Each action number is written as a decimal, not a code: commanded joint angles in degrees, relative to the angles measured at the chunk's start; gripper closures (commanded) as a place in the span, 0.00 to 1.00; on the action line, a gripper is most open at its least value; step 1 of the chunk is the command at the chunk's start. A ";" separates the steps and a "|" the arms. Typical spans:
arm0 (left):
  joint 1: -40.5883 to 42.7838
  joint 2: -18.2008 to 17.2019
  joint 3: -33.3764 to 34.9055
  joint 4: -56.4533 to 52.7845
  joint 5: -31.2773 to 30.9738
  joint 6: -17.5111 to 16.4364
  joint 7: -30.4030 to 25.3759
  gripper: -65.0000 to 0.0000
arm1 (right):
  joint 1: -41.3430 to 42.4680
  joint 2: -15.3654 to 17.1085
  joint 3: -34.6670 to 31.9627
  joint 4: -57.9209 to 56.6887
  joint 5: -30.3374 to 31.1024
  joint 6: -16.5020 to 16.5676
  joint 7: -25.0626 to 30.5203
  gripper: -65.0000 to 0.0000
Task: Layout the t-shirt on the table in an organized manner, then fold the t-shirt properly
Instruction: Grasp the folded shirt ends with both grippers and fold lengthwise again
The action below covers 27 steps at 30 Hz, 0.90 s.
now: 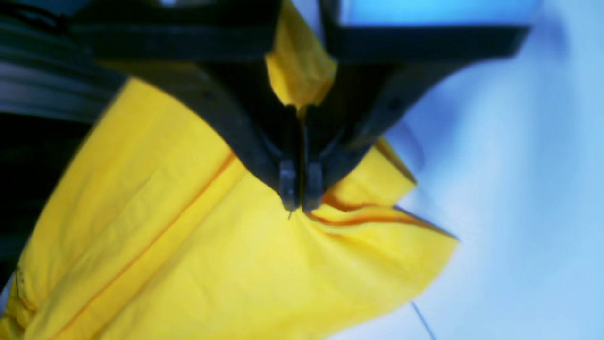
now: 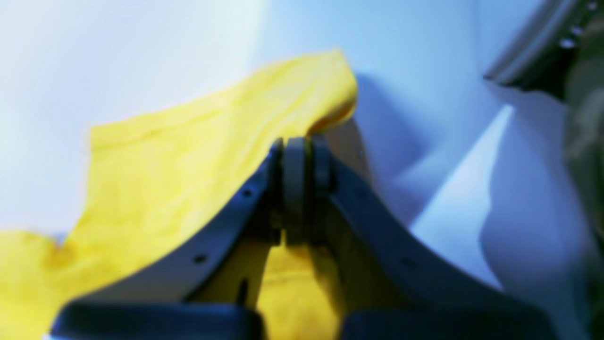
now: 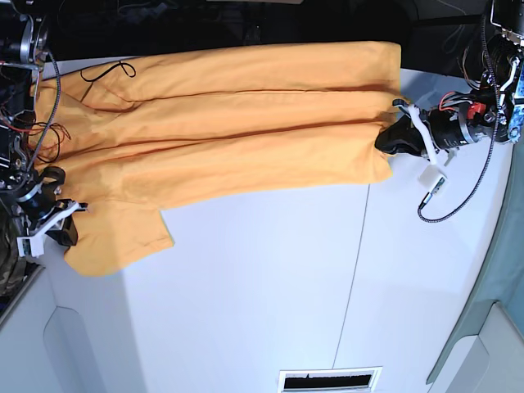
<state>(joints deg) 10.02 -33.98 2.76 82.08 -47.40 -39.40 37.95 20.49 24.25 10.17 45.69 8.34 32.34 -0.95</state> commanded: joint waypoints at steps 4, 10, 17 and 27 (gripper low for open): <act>2.12 -3.08 -0.48 5.99 -2.99 -0.60 0.09 1.00 | -9.20 1.46 3.74 15.47 5.73 0.63 -2.82 1.00; 7.52 -4.28 -2.29 13.79 -3.43 -0.60 4.48 1.00 | -24.70 1.44 9.27 36.68 13.35 0.68 -5.20 1.00; 13.51 -4.26 -9.38 14.62 -4.70 -0.60 5.01 1.00 | -38.16 1.42 10.82 51.82 14.64 0.48 -7.04 1.00; 16.02 -3.26 -10.82 14.60 -4.68 -0.60 6.49 0.92 | -49.94 -1.03 10.82 54.05 14.67 0.50 -7.02 1.00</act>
<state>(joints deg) 26.17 -36.29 -7.53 95.96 -51.05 -39.48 45.21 -29.23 22.65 20.53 98.78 22.06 32.60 -9.43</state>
